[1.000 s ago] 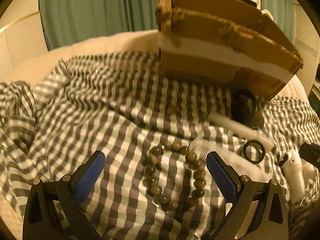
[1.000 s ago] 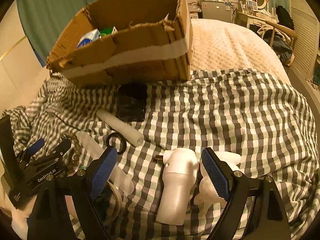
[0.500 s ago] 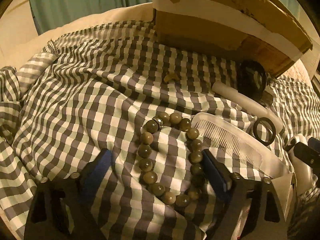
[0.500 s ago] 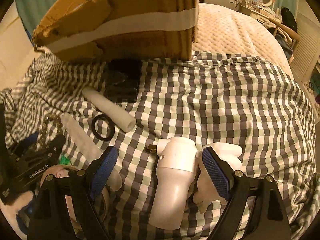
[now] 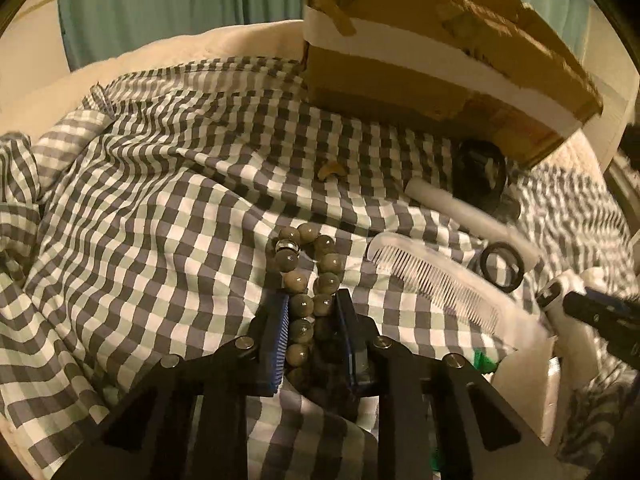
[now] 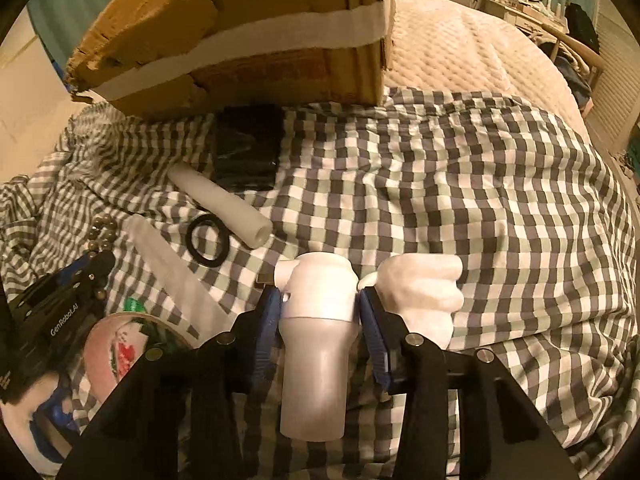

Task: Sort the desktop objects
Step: 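Grasp the wooden bead bracelet with the left gripper while the right grasps the white bottle, then lift and carry the bead bracelet and white bottle over the cardboard box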

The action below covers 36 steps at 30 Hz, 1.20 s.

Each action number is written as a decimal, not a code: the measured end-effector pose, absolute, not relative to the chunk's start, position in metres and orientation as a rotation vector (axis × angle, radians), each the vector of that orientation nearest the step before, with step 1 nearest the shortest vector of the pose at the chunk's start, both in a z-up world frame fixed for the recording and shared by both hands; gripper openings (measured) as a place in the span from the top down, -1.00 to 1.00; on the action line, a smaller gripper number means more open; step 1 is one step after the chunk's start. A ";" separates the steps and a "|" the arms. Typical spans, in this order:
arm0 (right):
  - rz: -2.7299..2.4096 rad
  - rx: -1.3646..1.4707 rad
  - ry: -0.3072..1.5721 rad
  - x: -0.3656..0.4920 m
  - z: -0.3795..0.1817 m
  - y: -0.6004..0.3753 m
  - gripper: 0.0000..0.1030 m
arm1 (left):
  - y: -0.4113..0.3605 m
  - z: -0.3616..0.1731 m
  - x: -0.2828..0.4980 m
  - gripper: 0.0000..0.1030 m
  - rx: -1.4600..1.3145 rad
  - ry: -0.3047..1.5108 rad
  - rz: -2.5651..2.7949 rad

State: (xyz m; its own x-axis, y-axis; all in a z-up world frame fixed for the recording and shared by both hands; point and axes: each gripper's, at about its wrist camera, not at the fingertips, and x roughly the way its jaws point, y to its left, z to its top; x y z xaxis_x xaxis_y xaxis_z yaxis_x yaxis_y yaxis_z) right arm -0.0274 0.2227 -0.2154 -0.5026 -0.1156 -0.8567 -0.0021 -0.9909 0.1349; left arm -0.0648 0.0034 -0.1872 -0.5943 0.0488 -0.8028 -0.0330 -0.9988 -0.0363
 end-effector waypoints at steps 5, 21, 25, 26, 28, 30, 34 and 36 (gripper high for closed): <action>-2.660 1.420 -0.199 -0.021 -0.200 0.221 0.22 | -0.002 -0.176 -0.061 0.75 -1.349 -0.067 2.772; -2.787 1.092 -0.194 -0.007 -0.149 0.218 0.22 | -0.002 -0.142 -0.053 0.78 -1.141 -0.104 2.773; -2.812 1.005 -0.208 -0.004 -0.135 0.221 0.22 | 0.005 -0.128 -0.048 0.78 -1.061 -0.064 2.786; -2.823 0.979 -0.210 -0.003 -0.131 0.221 0.22 | 0.007 -0.124 -0.047 0.78 -1.039 -0.043 2.793; -2.841 0.938 -0.202 -0.002 -0.124 0.222 0.22 | 0.012 -0.120 -0.045 0.78 -1.007 0.011 2.802; -2.868 0.897 -0.183 -0.001 -0.119 0.220 0.22 | 0.017 -0.117 -0.044 0.78 -0.979 0.095 2.825; -2.896 0.810 -0.160 -0.002 -0.107 0.216 0.22 | 0.018 -0.111 -0.045 0.78 -0.951 0.074 2.807; -2.897 0.775 -0.164 -0.005 -0.101 0.214 0.22 | 0.019 -0.106 -0.045 0.78 -0.933 0.080 2.815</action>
State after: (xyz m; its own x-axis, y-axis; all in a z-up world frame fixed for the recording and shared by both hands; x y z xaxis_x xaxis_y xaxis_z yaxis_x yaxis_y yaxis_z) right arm -0.0049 0.2143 -0.1013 -0.8581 -0.1606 -0.4878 0.1046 -0.9846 0.1401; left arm -0.0454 0.0192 -0.1060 -0.7883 0.1488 -0.5970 -0.1823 -0.9832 -0.0043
